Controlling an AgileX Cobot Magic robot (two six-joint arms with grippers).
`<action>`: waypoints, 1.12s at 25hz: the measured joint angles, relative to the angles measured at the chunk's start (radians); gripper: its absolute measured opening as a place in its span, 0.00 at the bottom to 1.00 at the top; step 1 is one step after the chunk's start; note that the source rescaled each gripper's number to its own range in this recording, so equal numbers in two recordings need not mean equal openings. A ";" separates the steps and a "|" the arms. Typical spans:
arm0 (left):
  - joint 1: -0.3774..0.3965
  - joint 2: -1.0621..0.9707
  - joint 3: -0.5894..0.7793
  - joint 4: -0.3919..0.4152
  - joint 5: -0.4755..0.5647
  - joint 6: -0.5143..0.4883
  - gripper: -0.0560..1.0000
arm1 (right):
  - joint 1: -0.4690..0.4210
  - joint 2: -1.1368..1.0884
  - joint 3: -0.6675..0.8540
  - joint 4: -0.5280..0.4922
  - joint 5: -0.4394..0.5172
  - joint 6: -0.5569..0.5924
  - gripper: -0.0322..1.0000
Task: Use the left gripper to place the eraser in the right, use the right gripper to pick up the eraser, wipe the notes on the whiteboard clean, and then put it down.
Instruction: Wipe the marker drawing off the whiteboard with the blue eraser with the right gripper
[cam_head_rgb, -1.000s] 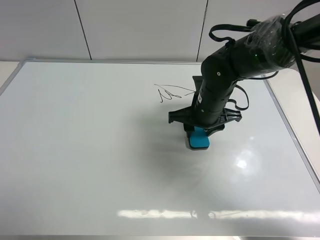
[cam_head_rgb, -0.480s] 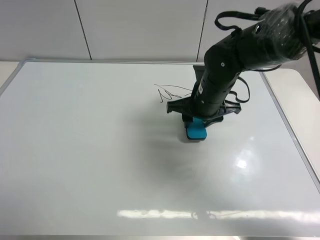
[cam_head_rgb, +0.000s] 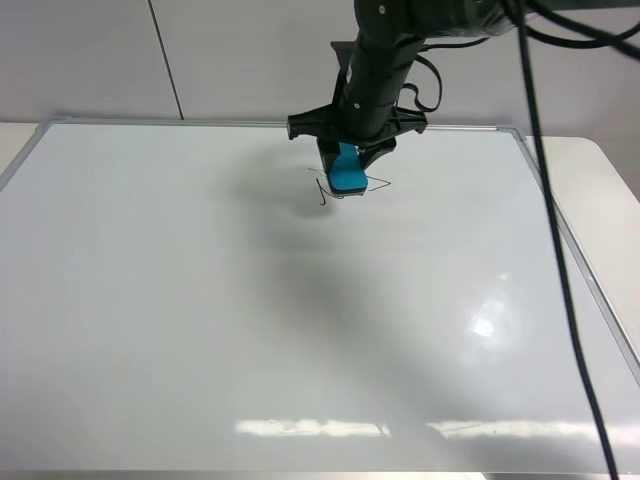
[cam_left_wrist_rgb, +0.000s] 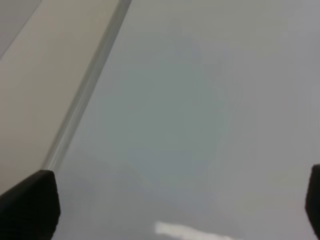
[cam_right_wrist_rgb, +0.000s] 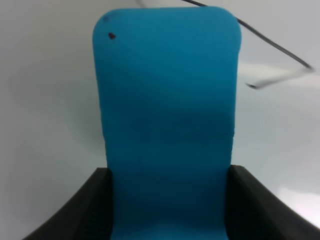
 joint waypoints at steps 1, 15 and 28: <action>0.000 0.000 0.000 0.000 0.000 0.000 1.00 | 0.001 0.040 -0.067 0.021 0.036 -0.033 0.04; 0.000 0.000 0.000 0.000 0.000 0.000 1.00 | 0.110 0.389 -0.500 0.041 0.260 -0.205 0.04; 0.000 0.000 0.000 0.000 0.000 0.000 1.00 | 0.102 0.409 -0.510 0.005 0.264 -0.212 0.04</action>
